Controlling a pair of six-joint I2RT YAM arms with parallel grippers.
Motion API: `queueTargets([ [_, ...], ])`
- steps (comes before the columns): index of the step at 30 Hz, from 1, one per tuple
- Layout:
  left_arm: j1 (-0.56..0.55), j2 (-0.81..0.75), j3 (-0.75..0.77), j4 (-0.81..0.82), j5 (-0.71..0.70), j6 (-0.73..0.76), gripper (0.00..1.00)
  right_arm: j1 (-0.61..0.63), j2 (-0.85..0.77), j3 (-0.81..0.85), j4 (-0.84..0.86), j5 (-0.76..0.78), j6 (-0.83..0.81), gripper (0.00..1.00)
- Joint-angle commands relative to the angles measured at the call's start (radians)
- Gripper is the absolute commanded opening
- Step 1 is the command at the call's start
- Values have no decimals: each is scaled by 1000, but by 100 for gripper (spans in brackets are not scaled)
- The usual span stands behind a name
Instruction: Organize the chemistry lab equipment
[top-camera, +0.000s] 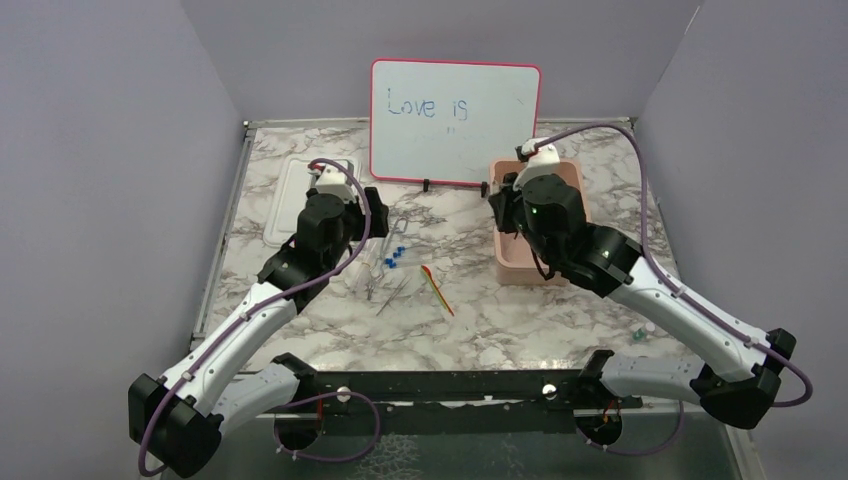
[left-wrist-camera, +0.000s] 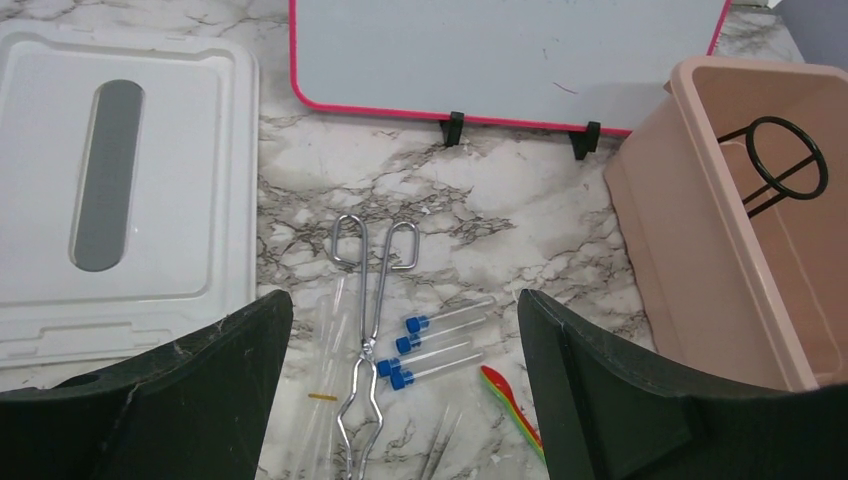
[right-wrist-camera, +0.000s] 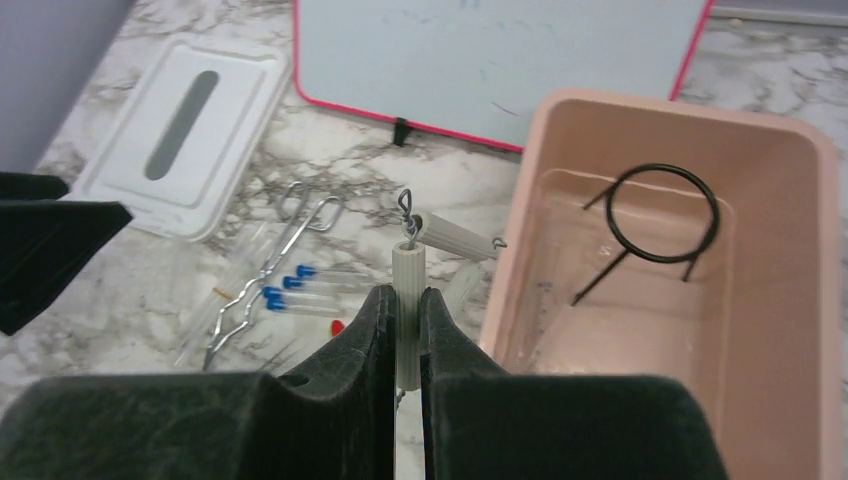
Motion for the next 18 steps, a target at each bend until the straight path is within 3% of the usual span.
queueTargets([
  [1,4,-14,-13,48,96,-4,86,-38,-54,10,-170,201,93,1],
  [8,4,-7,-16,48,148,-12,86,-193,-61,-59,-270,175,176,1],
  [13,4,-1,-24,51,180,-12,86,-341,-45,-164,-229,77,207,1],
  [18,4,18,-23,48,190,-16,86,-401,44,-232,-217,60,277,1],
])
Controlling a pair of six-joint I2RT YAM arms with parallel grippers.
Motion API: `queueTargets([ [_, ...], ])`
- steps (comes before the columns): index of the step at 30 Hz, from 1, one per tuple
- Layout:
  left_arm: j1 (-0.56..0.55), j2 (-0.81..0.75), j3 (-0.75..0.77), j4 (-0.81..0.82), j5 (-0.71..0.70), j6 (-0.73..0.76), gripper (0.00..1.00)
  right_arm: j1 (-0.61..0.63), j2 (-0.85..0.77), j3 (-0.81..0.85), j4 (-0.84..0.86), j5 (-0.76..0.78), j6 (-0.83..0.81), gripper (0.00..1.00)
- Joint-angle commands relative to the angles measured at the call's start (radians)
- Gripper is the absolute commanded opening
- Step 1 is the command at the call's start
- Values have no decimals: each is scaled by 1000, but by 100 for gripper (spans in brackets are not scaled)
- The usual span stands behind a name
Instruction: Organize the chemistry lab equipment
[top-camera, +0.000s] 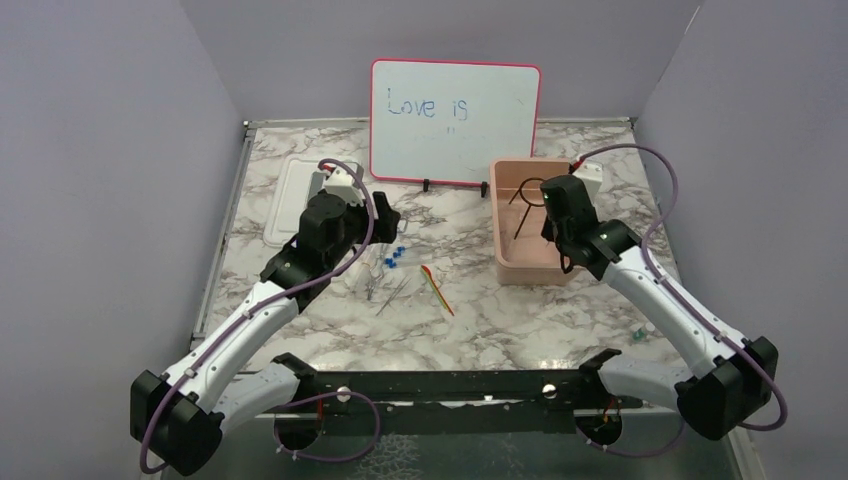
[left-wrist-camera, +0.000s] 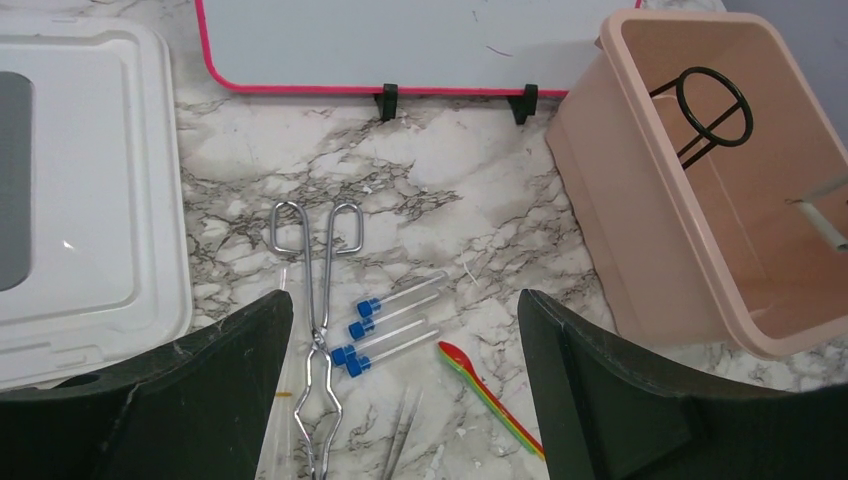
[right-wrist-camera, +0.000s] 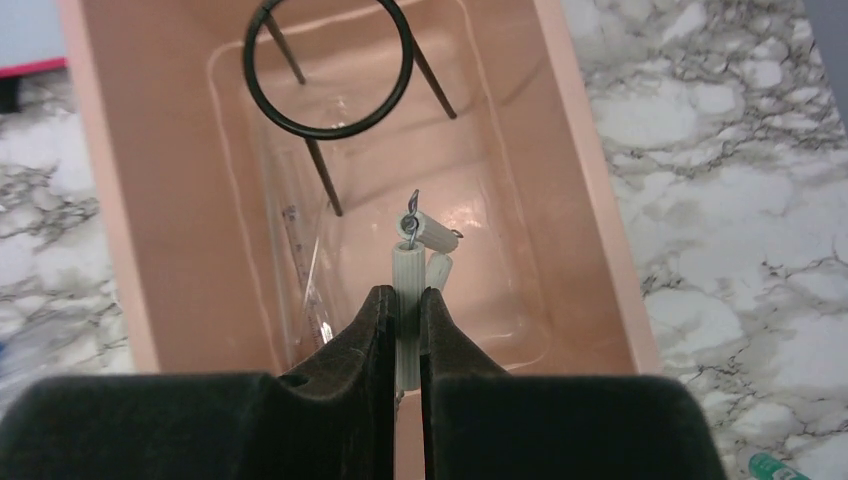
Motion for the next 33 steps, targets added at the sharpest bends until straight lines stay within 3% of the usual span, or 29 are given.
queueTargets([
  [1,4,16,-11,23,39,-9,86,-42,80,-52,-1,-37,88,1],
  [18,4,19,-21,6,24,-6,86,-139,267,-156,119,-96,95,2],
  [25,3,26,-22,-17,12,-8,86,-141,266,-131,145,-160,81,25],
  [33,4,30,-21,-26,8,-9,86,-141,172,-66,106,-227,48,43],
])
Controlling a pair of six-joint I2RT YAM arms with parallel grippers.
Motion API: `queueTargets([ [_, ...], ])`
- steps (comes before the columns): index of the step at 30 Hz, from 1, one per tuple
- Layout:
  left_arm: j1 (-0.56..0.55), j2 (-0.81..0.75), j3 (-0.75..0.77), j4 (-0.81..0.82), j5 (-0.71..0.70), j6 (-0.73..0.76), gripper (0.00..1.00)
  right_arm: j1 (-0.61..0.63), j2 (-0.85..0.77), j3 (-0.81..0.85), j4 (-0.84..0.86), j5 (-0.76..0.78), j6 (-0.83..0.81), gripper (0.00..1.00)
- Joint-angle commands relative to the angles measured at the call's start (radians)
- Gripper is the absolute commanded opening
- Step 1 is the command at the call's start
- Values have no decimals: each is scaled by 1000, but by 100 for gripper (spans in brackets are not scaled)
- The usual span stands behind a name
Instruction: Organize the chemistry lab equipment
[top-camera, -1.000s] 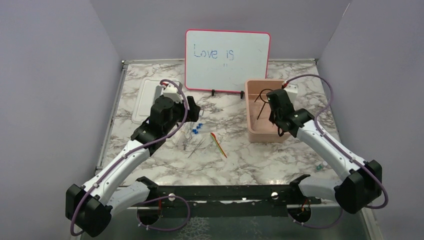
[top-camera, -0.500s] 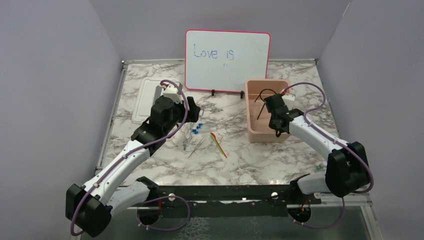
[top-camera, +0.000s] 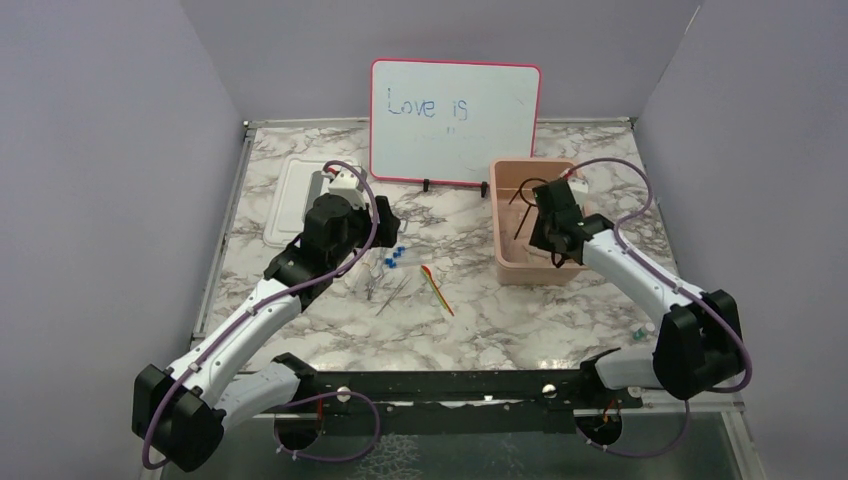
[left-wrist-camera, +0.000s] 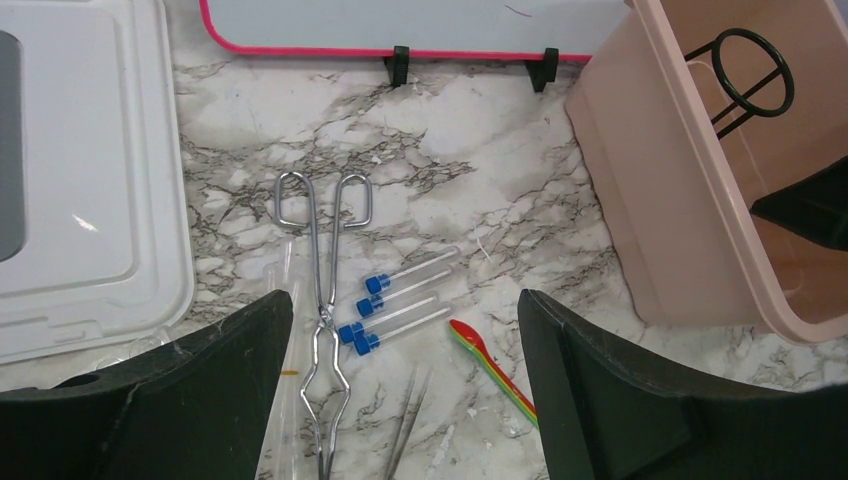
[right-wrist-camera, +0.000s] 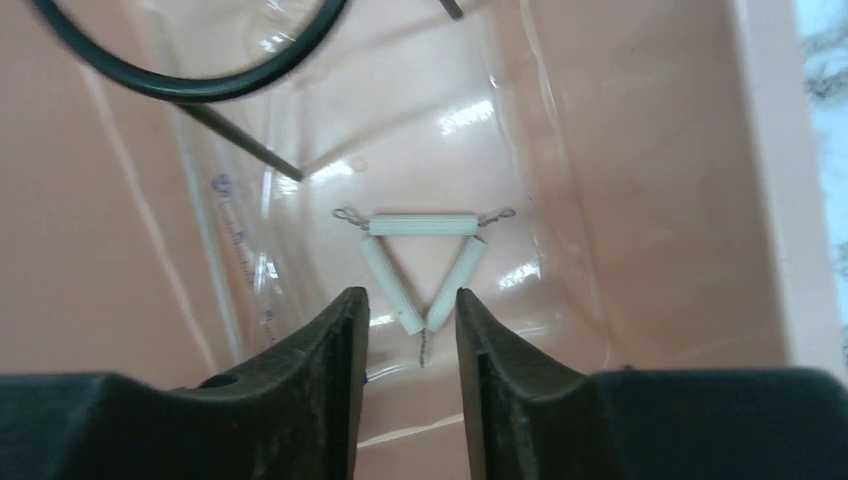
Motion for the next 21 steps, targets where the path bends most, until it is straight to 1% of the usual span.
queueTargets([
  [1,4,3,-11,3,-2,-7,86,-4,-83,72,-8,-62,-29,44],
  [5,4,6,-11,-2,-2,-9,86,-4,-135,117,-26,-100,-64,45],
  [8,4,5,-10,-15,-1,-14,86,-3,-165,162,-27,-156,-113,45],
  [14,4,1,-20,-49,9,-37,85,6,-171,258,-2,-352,-175,45],
  [17,4,-5,-25,-67,12,-48,84,58,-153,291,31,-412,-190,44],
  [21,4,-38,-31,-73,-34,-49,83,184,-103,324,66,-386,-190,44],
])
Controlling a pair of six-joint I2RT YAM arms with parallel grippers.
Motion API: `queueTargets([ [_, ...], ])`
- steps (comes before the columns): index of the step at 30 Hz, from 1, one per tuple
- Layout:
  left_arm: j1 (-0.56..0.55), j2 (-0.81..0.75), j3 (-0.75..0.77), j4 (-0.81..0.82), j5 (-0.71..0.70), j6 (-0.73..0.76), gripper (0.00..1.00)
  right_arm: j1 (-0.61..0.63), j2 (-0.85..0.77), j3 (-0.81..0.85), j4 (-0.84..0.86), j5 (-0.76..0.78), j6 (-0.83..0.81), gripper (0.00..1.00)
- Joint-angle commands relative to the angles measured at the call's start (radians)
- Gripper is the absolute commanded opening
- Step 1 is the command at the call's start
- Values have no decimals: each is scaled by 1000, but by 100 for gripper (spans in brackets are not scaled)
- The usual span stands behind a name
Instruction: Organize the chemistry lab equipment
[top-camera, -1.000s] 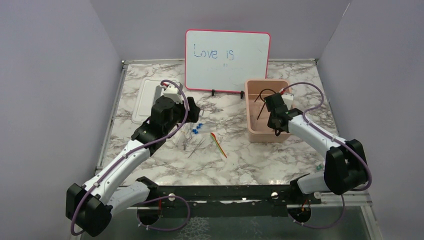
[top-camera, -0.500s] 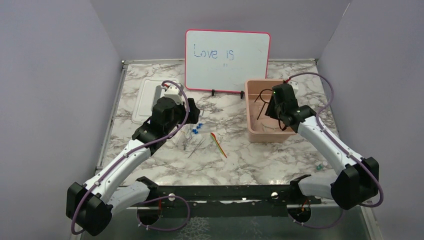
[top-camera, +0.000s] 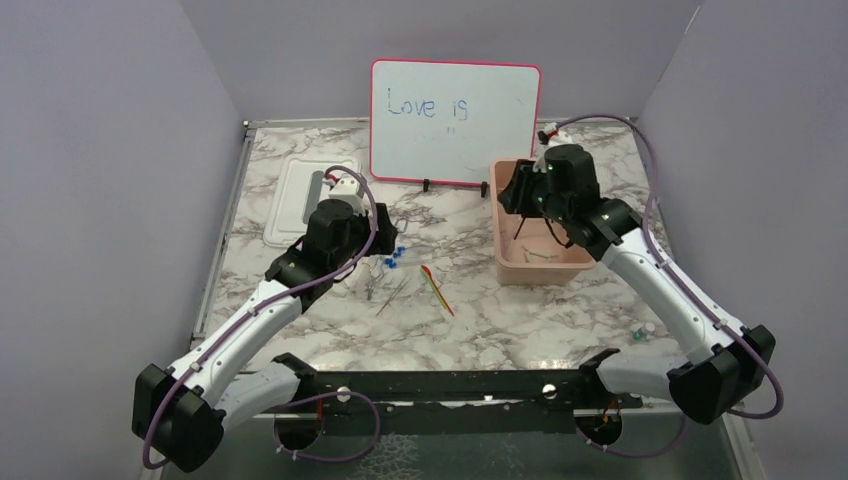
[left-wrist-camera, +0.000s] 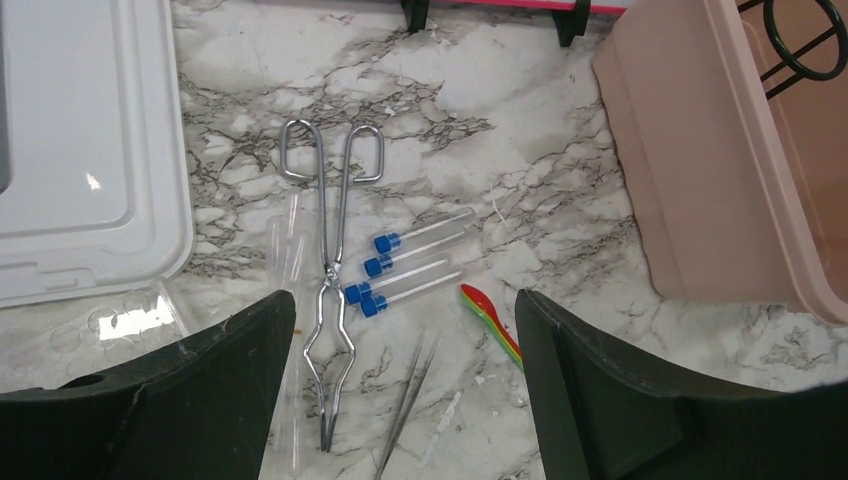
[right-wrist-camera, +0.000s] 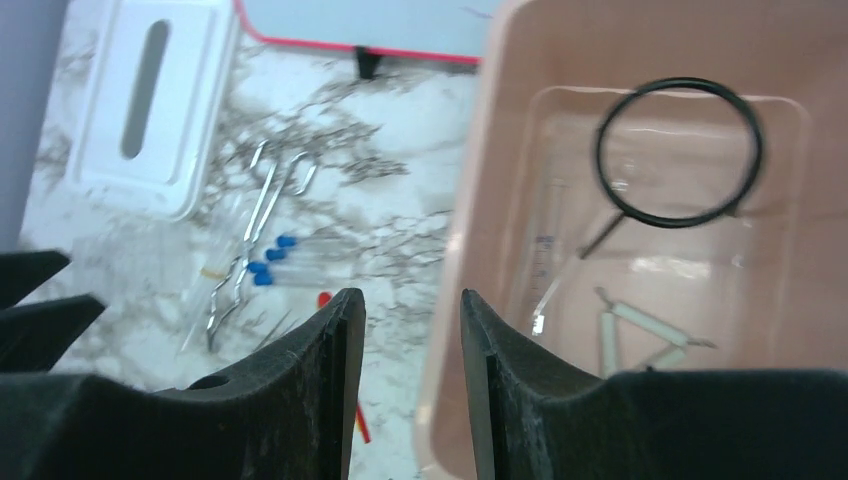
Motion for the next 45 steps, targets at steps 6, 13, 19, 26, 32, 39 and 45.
queueTargets([
  [6,4,-97,-15,-57,-114,-27,80,276,186,53,117,-24,44,44],
  [13,3,-197,14,-101,-322,-20,75,457,415,49,258,-27,266,43],
  [19,4,-274,56,-107,-398,6,75,527,593,64,391,3,487,43],
  [26,4,-340,87,-138,-410,59,75,536,764,156,419,-15,597,43],
  [32,4,-351,77,-147,-392,72,75,537,839,193,411,8,672,41],
  [39,4,-343,67,-147,-378,77,75,538,877,211,354,56,727,32],
  [45,4,-340,59,-144,-376,81,76,539,914,211,368,42,793,29],
])
